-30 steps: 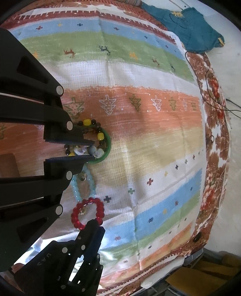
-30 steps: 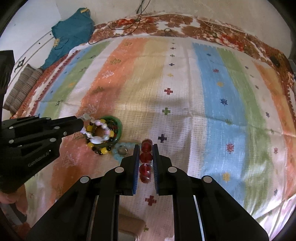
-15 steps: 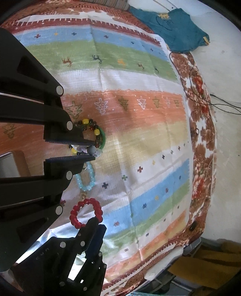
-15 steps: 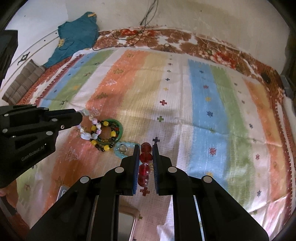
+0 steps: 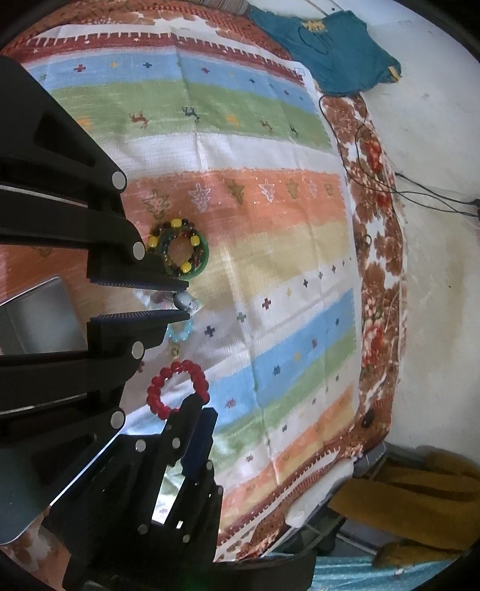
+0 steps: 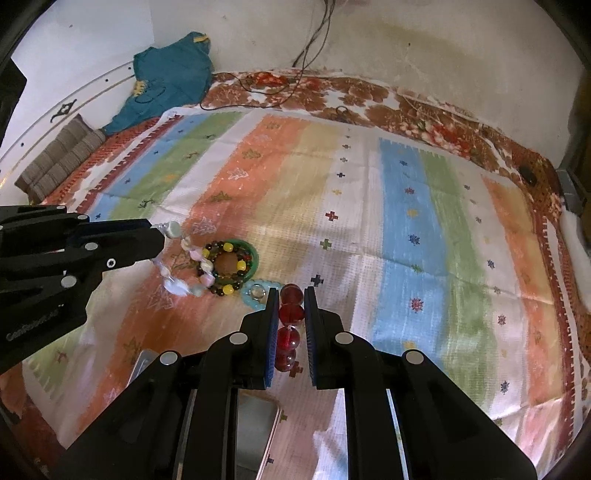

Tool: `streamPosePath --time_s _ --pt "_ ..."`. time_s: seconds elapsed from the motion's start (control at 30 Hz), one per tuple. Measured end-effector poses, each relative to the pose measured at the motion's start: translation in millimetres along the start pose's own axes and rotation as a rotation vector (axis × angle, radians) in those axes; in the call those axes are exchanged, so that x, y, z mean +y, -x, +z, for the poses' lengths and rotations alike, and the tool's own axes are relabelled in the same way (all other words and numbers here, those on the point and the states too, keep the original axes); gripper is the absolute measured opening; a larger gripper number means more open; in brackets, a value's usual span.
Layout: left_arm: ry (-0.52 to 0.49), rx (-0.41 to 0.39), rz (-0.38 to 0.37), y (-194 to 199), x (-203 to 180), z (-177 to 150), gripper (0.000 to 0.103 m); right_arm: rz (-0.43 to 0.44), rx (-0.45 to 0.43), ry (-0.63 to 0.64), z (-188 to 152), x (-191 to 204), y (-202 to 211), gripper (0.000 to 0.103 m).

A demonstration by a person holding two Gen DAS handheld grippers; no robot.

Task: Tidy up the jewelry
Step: 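Carry both bracelets over the metal tray and open both grippers to drop them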

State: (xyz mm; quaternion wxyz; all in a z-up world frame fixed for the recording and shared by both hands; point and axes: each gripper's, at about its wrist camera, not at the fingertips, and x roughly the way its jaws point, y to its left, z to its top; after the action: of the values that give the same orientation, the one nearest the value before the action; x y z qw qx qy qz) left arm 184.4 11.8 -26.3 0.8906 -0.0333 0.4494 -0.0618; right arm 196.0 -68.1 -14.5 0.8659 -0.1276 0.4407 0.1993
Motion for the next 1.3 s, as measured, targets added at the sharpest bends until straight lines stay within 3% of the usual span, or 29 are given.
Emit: streamPosePath --time_s 0.5,0.93,1.17,1.2,1.27,1.3 --pt "0.016 -0.051 -0.114 44.9 -9.4 -19.3 0.01 0.117 -0.022 0.032 -12.5 11.6 29.0 0.014" --pt "-0.036 -0.02 -0.137 58.3 -21.0 -45.9 0.01 0.186 0.013 0.029 -33.5 16.5 46.8 0.014" --pt "0.001 -0.03 -0.145 71.0 -20.5 -56.1 0.014 0.186 0.018 0.026 -44.6 19.5 51.1 0.015" --pt "0.005 -0.03 -0.141 71.2 -20.1 -56.3 0.027 0.168 0.014 0.015 -44.1 16.6 52.0 0.023" --pt "0.013 -0.033 -0.121 72.4 -17.0 -57.6 0.031 0.156 0.004 -0.013 -42.6 9.4 53.9 0.039" --pt "0.021 -0.034 -0.111 72.9 -14.9 -57.8 0.031 0.154 0.001 -0.025 -42.1 6.3 54.0 0.039"
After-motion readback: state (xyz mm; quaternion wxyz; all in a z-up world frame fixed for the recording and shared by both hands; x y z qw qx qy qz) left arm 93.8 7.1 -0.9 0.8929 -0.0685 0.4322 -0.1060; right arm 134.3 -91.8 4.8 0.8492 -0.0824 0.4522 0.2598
